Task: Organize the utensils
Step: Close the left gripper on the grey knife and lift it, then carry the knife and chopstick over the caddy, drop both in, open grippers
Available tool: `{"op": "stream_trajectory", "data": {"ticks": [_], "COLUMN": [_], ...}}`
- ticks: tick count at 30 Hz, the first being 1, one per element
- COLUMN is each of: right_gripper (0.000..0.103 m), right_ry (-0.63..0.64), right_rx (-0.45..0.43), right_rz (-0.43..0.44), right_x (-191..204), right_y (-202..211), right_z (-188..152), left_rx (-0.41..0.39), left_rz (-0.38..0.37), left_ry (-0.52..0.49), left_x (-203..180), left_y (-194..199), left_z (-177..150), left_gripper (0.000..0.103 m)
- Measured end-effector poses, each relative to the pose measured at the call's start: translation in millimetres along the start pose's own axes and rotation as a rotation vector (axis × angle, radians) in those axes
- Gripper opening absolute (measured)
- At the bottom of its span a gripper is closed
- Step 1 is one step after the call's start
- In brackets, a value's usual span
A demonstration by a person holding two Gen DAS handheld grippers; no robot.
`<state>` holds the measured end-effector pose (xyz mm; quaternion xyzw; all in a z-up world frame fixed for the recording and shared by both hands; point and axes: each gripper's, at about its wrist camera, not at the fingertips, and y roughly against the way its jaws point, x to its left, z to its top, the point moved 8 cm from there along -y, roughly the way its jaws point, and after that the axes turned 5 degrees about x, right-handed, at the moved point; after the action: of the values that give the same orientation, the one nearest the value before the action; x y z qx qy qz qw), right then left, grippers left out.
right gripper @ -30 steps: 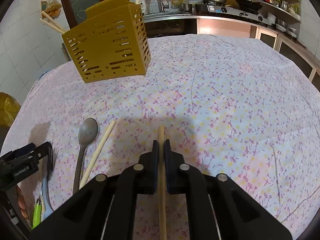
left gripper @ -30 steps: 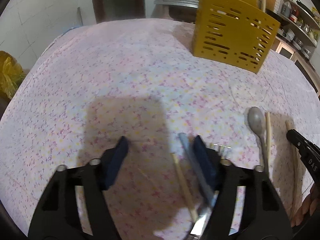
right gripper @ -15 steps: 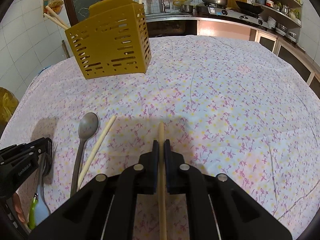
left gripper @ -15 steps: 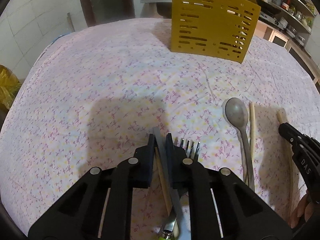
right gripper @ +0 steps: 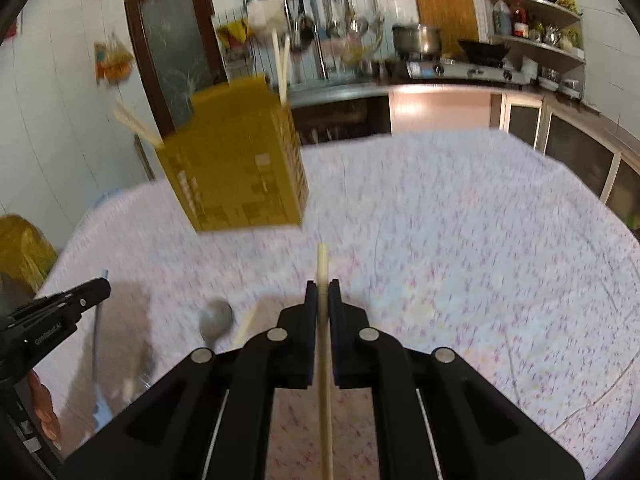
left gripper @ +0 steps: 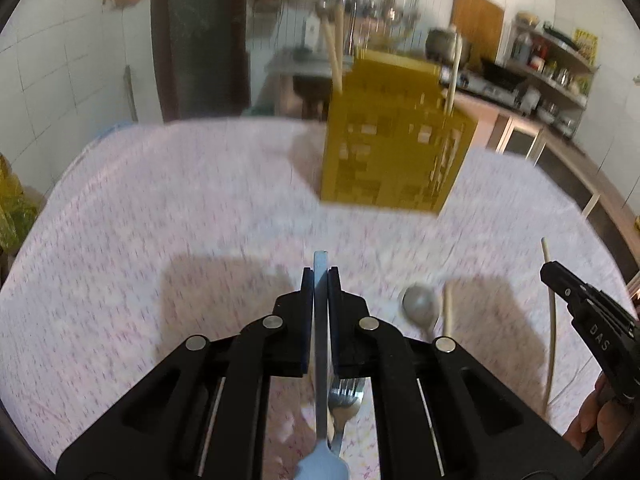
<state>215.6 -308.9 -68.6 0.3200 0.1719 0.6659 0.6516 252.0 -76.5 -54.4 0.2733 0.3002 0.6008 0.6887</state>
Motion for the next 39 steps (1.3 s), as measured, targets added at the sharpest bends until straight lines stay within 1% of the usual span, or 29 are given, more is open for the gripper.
{"op": "stream_trajectory", "data": {"ticks": [2, 5, 8, 11, 17, 21, 29, 36, 39], "right_gripper": [0.006, 0.006, 0.006, 0.006, 0.006, 0.006, 0.006, 0.006, 0.006], "right_ry": [0.001, 0.005, 0.022, 0.047, 0.076, 0.093, 0.081, 0.07, 0.064], "right_rx": [-0.053, -0.14, -0.217, -0.282, -0.336, -0.357, -0.394, -0.439, -0.462], "right_rz": [0.009, 0.019, 0.006, -0.02, -0.023, -0.023, -0.012, 0.013, 0.023], "right_x": [3.6, 11.7, 19.6, 25.6, 31.8, 30.9, 28.3, 27.8, 30.8], "right_y": [9.5, 25.8, 38.8, 47.5, 55.6, 58.2, 69.5, 79.5, 82.6], "right_z": [10.2, 26.1, 37.5, 43.7, 44.1, 45.6, 50.6, 71.9, 88.9], "left_rx": [-0.051, -0.149, -0.212, -0.235, -0.25, -0.283, -0.328, -0.367, -0.409], "left_rz": [-0.008, -0.012, -0.023, -0.028, -0.038, -0.033, -0.059, -0.085, -0.082], "left_ry": [-0.004, -0.029, -0.042, -0.054, -0.053, -0.059, -0.073, -0.088, -0.1], "left_x": [-0.1, -0.4, 0.4, 1.6, 3.2, 3.5, -0.4, -12.0, -17.0], "left_y": [11.3, 30.8, 44.3, 48.2, 50.2, 61.3, 80.0, 97.3, 106.1], "left_z": [10.0, 25.3, 33.7, 35.6, 35.7, 33.7, 37.2, 53.5, 69.1], "left_gripper": [0.006, 0.006, 0.006, 0.006, 0.006, 0.006, 0.006, 0.006, 0.006]}}
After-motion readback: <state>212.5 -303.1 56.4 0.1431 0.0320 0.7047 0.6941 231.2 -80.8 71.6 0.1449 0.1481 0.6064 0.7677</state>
